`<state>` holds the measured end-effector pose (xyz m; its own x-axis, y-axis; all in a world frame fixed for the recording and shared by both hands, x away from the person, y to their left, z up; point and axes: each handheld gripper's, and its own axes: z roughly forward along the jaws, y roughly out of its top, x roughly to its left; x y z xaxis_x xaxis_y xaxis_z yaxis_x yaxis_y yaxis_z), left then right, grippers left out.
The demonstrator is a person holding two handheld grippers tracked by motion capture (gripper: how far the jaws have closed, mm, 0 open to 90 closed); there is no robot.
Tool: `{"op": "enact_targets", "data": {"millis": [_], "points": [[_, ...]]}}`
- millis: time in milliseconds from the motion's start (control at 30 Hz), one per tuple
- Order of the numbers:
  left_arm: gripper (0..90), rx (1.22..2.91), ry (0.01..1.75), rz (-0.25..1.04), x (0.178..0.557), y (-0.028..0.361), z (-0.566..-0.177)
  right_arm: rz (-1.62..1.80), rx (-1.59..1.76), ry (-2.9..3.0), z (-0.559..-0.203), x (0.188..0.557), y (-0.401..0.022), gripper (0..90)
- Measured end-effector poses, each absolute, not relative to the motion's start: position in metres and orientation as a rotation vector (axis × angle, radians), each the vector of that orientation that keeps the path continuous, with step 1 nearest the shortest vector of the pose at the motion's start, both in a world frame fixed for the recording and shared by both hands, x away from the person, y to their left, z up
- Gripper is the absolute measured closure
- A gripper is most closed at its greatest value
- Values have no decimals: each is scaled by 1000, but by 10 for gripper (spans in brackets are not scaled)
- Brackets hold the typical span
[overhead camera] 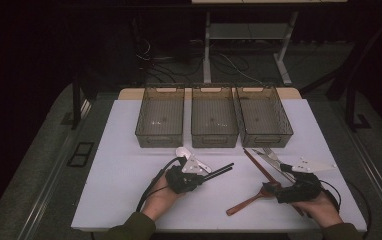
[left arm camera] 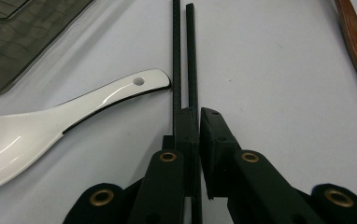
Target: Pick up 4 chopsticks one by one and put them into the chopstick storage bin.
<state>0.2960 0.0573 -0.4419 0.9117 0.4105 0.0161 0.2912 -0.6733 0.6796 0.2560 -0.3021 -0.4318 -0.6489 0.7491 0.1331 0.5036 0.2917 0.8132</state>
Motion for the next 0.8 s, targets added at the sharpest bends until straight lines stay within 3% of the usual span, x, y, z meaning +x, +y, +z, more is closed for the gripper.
{"op": "enact_targets", "data": {"millis": [433, 800], "points": [[827, 2328, 533, 138, 298, 61, -447, 1286, 1141, 2290, -432, 256, -302, 33], [853, 2317, 548, 163, 295, 60, -447, 1292, 1127, 2300, -432, 256, -302, 33]]}}
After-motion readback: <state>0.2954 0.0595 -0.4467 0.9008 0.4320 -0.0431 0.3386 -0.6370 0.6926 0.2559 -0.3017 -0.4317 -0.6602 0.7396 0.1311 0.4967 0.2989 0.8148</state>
